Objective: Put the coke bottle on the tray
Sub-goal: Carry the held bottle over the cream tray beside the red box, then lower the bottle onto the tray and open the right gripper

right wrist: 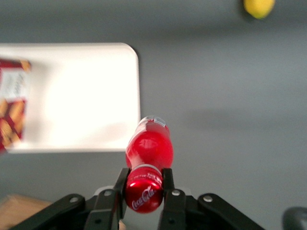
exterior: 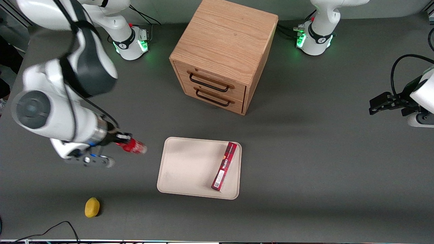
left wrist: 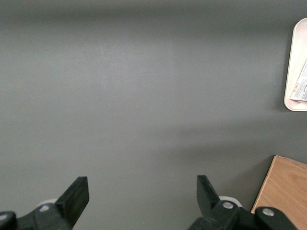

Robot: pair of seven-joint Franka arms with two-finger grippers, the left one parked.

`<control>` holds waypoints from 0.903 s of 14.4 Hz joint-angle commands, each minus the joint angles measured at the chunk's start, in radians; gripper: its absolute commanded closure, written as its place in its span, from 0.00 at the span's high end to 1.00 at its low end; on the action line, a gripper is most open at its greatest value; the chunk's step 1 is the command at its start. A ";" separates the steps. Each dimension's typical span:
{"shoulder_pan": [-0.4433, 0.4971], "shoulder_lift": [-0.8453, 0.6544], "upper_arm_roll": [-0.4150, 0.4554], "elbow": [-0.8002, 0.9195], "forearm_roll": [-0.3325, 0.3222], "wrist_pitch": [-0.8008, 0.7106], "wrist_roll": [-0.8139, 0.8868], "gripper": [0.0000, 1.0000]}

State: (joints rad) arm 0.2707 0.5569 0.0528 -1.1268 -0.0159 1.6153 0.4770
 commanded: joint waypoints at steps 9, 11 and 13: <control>0.076 0.268 -0.018 0.068 -0.013 0.376 0.198 0.00; 0.081 0.288 -0.018 0.067 -0.033 0.391 0.198 0.00; 0.081 0.293 -0.018 0.067 -0.065 0.391 0.198 0.08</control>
State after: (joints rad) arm 0.3373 0.8310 0.0480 -1.1035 -0.0432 2.0076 0.6471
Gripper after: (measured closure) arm 0.687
